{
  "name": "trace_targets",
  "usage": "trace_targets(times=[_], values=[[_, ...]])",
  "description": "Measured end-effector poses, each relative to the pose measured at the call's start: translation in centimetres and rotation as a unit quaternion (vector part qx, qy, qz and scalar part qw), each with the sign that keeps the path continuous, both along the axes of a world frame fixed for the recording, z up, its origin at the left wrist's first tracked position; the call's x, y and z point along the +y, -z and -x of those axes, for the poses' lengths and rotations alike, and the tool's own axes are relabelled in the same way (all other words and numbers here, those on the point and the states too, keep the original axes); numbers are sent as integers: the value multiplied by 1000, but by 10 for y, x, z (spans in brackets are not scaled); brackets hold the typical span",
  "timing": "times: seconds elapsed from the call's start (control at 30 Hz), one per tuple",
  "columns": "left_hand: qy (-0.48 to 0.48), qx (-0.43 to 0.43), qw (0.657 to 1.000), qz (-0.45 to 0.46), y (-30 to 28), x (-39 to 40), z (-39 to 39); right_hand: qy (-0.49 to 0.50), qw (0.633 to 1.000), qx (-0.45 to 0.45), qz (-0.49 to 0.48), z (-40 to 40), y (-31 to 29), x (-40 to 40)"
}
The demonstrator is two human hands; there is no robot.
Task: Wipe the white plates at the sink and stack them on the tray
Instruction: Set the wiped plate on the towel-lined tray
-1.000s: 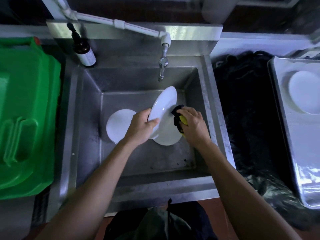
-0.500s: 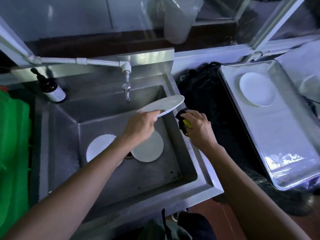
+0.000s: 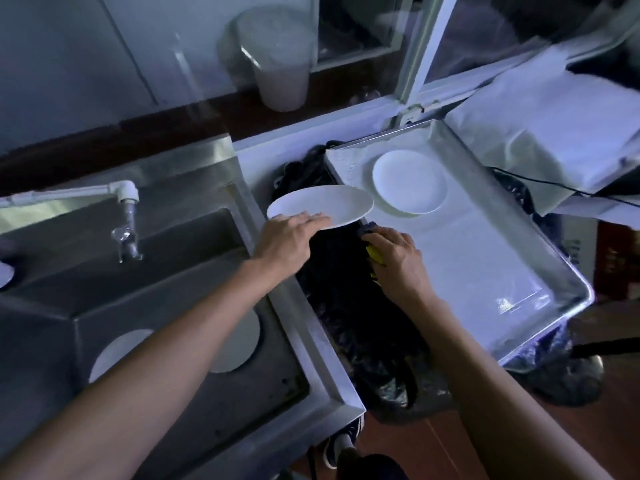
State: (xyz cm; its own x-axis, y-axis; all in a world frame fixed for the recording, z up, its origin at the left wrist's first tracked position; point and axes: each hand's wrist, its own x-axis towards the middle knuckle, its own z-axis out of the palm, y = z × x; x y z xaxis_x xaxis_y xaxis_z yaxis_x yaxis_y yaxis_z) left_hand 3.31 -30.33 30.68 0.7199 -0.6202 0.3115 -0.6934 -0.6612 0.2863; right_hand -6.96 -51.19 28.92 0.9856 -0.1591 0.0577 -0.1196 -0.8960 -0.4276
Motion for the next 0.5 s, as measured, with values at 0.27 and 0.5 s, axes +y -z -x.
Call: trace_targets(times=[0.27,0.5], values=[[32,-1,998,-46,5,-116,-21,20,999,-20,-39,4,2,-90],[63,17,992,-104,29,-201,-41,45,998,-2,-45,2,22,-153]])
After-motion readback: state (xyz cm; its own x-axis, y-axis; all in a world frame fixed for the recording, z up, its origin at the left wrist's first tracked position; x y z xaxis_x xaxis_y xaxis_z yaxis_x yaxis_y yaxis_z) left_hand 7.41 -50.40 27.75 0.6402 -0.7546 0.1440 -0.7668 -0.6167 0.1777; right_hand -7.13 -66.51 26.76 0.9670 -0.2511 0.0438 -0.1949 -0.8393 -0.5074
